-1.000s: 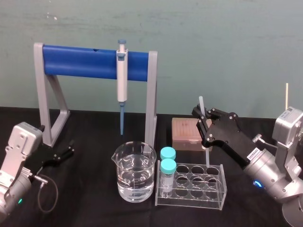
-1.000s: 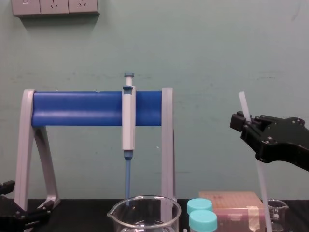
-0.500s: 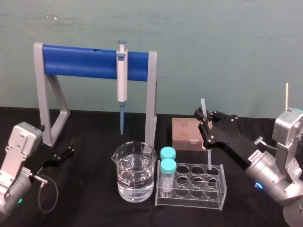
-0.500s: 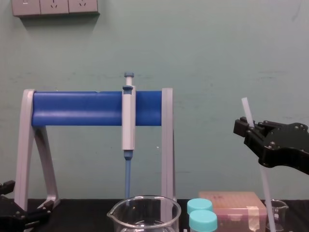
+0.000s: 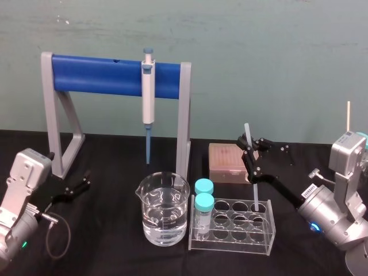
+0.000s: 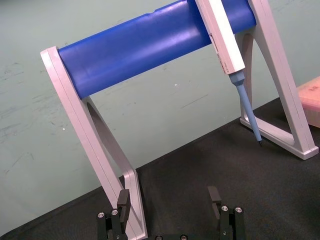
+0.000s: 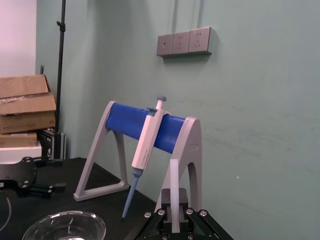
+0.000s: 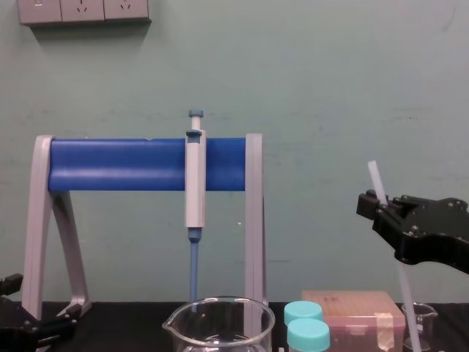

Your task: Pick up the stirring rod with one hand, then place it down.

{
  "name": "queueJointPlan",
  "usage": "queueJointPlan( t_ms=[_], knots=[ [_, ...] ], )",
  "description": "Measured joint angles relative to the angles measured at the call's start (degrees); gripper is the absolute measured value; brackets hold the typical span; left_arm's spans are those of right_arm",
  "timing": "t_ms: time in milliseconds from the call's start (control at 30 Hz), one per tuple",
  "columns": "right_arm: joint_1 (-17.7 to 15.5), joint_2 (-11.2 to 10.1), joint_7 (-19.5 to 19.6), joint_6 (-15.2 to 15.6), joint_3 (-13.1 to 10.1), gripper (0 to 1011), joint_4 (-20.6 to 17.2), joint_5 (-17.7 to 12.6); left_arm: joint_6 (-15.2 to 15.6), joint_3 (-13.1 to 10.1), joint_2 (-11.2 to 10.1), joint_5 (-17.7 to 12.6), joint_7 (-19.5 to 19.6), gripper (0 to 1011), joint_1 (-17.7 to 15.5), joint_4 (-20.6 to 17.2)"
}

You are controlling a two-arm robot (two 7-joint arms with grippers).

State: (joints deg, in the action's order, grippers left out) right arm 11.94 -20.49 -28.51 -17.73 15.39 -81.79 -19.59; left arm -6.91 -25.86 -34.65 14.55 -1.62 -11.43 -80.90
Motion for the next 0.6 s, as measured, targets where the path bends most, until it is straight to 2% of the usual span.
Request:
queueJointPlan(
  t_ms=[600],
  knots=[
    [2.3, 0.0, -1.0, 2.1, 2.0, 70, 4.5, 0.1, 0.0, 0.0, 0.0, 0.0, 0.0, 1000, 0.0, 0.0]
  ],
)
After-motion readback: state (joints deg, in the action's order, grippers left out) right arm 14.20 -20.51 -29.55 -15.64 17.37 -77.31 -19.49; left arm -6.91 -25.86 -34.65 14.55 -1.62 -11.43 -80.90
